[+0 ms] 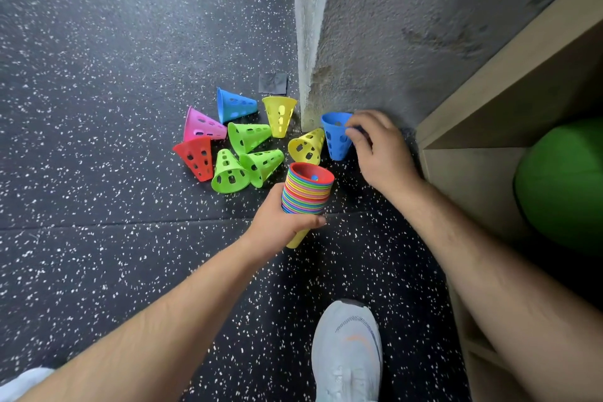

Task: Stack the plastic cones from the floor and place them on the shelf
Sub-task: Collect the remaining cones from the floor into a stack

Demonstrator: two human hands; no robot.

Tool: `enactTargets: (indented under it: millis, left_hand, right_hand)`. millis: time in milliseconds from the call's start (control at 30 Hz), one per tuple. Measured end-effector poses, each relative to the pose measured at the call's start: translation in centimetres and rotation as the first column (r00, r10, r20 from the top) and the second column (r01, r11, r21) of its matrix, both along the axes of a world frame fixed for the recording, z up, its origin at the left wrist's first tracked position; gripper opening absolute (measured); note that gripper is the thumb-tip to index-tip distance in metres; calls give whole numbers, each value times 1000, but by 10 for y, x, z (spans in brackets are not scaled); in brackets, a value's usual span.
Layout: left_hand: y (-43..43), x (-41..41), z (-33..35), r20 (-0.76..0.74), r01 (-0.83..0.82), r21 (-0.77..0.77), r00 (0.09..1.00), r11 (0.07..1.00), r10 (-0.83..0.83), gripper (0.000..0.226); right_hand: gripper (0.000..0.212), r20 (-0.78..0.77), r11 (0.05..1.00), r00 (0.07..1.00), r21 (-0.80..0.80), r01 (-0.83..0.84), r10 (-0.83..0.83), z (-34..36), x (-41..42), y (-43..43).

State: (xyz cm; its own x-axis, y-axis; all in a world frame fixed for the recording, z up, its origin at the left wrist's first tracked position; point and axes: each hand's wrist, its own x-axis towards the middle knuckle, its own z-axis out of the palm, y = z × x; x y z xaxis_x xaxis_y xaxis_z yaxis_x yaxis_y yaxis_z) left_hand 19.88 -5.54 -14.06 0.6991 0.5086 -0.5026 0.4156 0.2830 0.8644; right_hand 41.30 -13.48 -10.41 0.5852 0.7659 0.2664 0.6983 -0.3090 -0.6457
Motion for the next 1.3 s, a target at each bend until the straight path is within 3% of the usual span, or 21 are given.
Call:
enactTargets:
  millis: [100, 300, 433, 667, 733, 833, 933, 1033, 1200, 1300]
  left_hand:
    - [1, -6, -3, 3, -10, -5, 1000, 1000, 10, 70]
    - [3, -17, -3, -7, -75, -22, 997, 997, 75, 72]
    - [5, -23, -5, -6, -95, -15, 995, 995, 95, 74]
    - [4, -24, -9, -20, -116, -1, 993, 993, 116, 79]
    - [5, -26, -10, -42, -114, 9, 993, 993, 115, 81]
    - [6, -28, -7, -40, -110, 0, 993, 994, 110, 76]
    - [9, -29, -4, -32, -116, -3, 993, 993, 116, 73]
    - [13, -31, -4, -40, -129, 10, 991, 992, 129, 74]
    - [18, -37, -6, -52, -126, 17, 991, 992, 127, 77]
    - [18, -42, -1, -32, -143, -4, 989, 990, 143, 72]
  right_hand:
    - [12, -65, 997, 997, 70, 45, -40, 13, -18, 3]
    - [11, -184, 996, 979, 43, -80, 87, 19, -45, 9]
    - [10, -276, 994, 957, -34, -103, 90, 17, -57, 6]
    - [19, -457, 935, 869, -186, -301, 189, 10, -78, -2]
    - [23, -387, 951, 905, -170, -257, 175, 9, -73, 2]
    - [30, -144, 950, 979, -257, -177, 143, -1, -56, 15]
    - [32, -47, 877, 987, -455, -157, 152, -11, -43, 27]
    - [37, 23, 826, 976, -536, -172, 218, -17, -37, 34]
    - [42, 51, 866, 976, -473, -164, 212, -16, -39, 37]
    - [58, -5, 926, 991, -354, -129, 137, -5, -44, 40]
